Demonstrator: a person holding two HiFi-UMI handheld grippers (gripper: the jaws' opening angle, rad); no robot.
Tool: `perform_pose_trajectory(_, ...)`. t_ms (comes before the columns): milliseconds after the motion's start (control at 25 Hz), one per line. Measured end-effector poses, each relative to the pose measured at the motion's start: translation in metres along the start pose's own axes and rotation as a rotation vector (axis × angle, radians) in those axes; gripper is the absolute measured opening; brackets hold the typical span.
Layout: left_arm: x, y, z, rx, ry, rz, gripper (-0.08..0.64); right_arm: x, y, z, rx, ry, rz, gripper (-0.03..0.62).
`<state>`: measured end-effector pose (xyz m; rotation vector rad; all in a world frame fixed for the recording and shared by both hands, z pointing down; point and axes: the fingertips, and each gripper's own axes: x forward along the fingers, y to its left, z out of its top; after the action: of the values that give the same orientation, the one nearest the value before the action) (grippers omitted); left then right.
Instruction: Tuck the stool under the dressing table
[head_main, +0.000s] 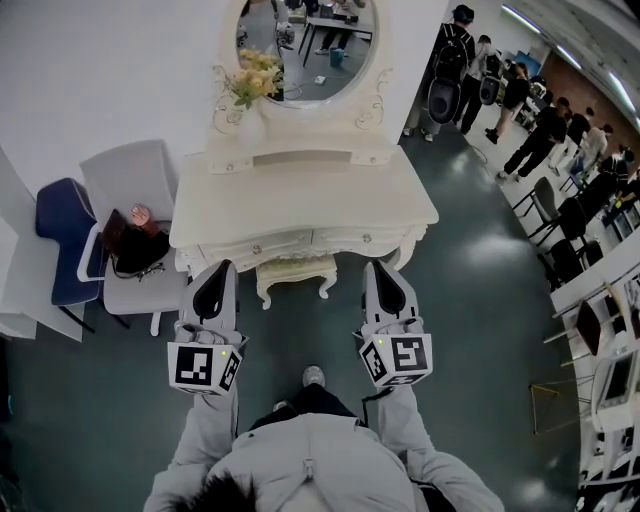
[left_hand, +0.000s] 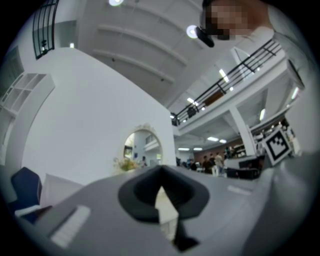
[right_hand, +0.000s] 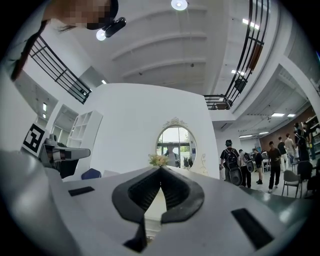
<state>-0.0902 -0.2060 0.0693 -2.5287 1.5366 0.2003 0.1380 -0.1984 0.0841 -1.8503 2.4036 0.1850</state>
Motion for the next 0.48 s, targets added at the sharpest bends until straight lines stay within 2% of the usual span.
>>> perform_pose_trajectory(480, -0.0031, 0.0051, 0.0012, -0.025, -0.015, 0.014, 0.005, 0.0009, 0.0095, -0.0030, -0.001, 0.005, 0.009, -0.008)
